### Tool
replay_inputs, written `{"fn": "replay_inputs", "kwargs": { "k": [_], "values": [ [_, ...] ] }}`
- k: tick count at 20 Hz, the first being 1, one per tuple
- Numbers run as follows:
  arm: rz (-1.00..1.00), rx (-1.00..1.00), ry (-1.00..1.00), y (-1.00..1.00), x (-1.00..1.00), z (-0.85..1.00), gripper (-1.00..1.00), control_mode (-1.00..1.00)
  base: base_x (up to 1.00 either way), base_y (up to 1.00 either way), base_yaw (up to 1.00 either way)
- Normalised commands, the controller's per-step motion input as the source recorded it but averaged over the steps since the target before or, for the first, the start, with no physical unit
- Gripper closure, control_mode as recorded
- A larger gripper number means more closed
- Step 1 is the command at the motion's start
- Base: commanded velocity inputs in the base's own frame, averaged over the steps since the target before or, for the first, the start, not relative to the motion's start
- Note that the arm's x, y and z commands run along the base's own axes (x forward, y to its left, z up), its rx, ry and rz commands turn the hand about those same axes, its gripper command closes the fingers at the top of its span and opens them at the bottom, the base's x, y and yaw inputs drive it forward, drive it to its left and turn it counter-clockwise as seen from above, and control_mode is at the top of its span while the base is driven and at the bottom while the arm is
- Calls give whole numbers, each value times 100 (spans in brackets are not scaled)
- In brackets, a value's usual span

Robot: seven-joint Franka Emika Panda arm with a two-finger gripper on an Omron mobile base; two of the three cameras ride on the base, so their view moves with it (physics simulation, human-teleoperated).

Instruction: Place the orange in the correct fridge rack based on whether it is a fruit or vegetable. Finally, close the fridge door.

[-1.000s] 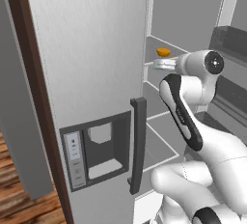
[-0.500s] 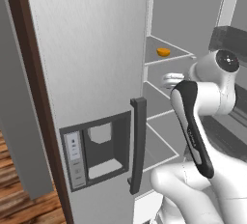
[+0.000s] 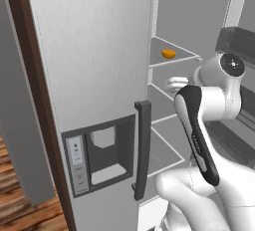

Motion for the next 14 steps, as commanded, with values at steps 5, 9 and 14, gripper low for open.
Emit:
{"fn": "replay_inputs", "kwargs": {
  "k": [5, 9, 14],
  "values": [
    [0, 0, 0, 0, 0, 0, -100, 100, -17, 26, 1],
    [0, 0, 0, 0, 0, 0, -100, 100, -30, 14, 0],
    [0, 0, 0, 0, 0, 0, -100, 100, -52, 0, 0]
  ]
}}
